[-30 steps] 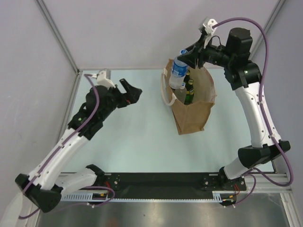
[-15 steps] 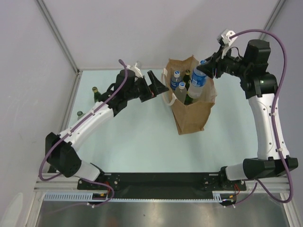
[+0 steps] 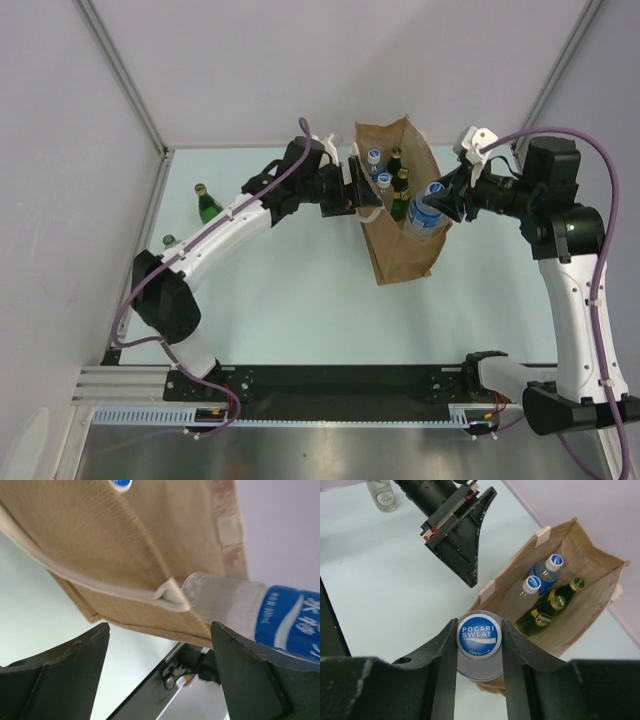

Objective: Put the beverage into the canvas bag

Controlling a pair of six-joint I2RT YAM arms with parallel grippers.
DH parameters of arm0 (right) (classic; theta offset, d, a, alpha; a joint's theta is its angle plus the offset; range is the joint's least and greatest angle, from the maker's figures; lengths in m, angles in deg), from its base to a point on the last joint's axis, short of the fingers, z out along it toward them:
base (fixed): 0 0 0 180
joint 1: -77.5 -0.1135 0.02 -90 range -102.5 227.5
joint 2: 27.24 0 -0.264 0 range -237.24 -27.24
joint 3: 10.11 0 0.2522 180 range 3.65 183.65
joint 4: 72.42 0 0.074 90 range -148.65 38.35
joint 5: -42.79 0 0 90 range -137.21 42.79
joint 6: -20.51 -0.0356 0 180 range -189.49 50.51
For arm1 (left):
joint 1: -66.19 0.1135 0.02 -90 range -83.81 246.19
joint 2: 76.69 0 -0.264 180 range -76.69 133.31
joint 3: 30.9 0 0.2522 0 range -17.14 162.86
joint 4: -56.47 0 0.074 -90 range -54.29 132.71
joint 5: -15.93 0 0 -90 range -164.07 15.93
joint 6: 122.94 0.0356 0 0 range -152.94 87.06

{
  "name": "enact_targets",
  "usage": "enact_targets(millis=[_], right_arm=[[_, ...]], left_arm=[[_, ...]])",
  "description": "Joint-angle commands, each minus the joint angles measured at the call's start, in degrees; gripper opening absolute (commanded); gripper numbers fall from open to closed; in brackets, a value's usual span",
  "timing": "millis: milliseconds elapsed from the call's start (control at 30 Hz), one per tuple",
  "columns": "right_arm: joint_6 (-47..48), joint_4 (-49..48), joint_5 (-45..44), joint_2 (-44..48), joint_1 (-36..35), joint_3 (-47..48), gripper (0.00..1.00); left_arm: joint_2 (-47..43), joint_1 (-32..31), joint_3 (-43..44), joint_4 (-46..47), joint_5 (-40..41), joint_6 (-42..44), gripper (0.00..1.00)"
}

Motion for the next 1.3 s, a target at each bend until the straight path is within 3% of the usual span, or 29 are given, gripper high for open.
enact_targets(millis=[0, 633, 733, 767, 867, 933, 1267], right_arm=[[3.73, -1.18, 0.09, 3.05, 0.13, -3.02, 0.0], [2.33, -10.31, -4.21, -4.51, 0.14, -6.27, 0.0], [0.32, -13.65, -8.07, -5.3, 0.31, -6.01, 0.0], [-0.39, -14.7, -9.39, -5.56, 0.49, -5.84, 0.0], [-1.89, -17.44, -13.62, -7.32, 1.19, -5.4, 0.0], [-1.8, -17.96, -15.29, -8.72, 1.45, -5.22, 0.0], [-7.33, -27.53, -14.07, -16.97, 1.98, -6.19, 0.0]], left_arm=[[3.15, -1.2, 4.13, -5.41, -3.92, 4.3, 0.86], [11.59, -1.29, 15.56, -6.02, -4.54, 6.32, 0.91], [13.35, -1.37, 15.65, -7.26, -6.55, 7.46, 0.7], [13.61, -1.29, 15.39, -7.43, -7.43, 7.64, 0.51], [14.05, -1.38, 13.98, -7.87, -10.95, 8.52, 0.34], [14.05, -1.29, 12.84, -8.05, -12.61, 9.13, 0.29], [14.76, -1.03, 14.77, -8.32, -13.5, 9.31, 0.25]])
